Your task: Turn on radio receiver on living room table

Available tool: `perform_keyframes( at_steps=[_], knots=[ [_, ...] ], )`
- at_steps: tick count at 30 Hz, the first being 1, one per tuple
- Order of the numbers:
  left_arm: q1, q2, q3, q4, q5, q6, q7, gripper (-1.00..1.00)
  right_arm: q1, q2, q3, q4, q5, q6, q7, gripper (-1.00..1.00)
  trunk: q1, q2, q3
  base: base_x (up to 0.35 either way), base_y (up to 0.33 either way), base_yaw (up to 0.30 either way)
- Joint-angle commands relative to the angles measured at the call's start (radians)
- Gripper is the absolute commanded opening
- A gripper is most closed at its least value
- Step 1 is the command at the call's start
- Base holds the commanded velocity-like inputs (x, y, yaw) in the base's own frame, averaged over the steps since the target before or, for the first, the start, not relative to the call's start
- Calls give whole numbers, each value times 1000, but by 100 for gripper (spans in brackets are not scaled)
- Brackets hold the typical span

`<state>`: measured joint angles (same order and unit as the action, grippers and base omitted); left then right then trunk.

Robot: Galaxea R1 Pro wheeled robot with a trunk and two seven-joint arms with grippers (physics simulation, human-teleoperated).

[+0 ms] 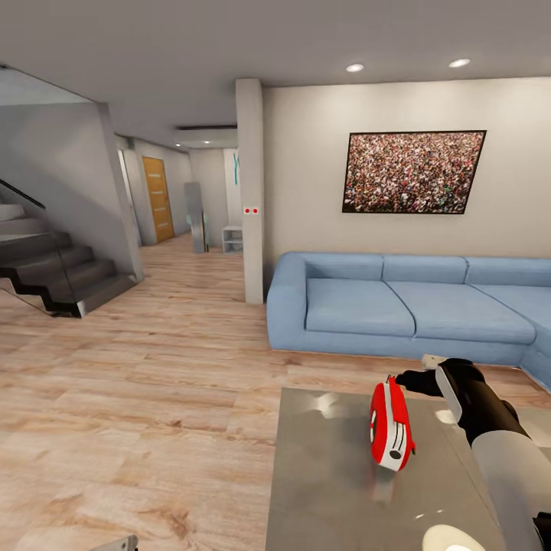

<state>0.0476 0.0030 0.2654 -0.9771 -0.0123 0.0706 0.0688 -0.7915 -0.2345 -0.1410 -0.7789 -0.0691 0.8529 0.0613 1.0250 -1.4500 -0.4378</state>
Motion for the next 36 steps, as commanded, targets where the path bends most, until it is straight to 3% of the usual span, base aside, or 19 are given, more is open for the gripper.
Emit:
perform_keyframes(
  at_steps=[1,15,17,18,20,33,36],
  knots=[
    [0,0,0,0,0,0,0,100,0,0,0,0,0,0,0,100,0,0,0,0,0,0],
    [0,0,0,0,0,0,0,100,0,8,11,1,-1,0,0,100,0,0,0,0,0,0],
    [0,0,0,0,0,0,0,100,0,17,49,1,-1,0,0,100,0,0,0,0,0,0],
    [0,0,0,0,0,0,0,100,0,23,108,1,-3,0,0,100,0,0,0,0,0,0],
    [0,0,0,0,0,0,0,100,0,25,131,1,-6,0,0,100,0,0,0,0,0,0],
    [0,0,0,0,0,0,0,100,0,22,138,2,-5,-32,-1,100,0,0,0,0,0,0],
    [0,0,0,0,0,0,0,100,0,20,136,8,-5,-71,-1,100,0,0,0,0,0,0]
  ],
)
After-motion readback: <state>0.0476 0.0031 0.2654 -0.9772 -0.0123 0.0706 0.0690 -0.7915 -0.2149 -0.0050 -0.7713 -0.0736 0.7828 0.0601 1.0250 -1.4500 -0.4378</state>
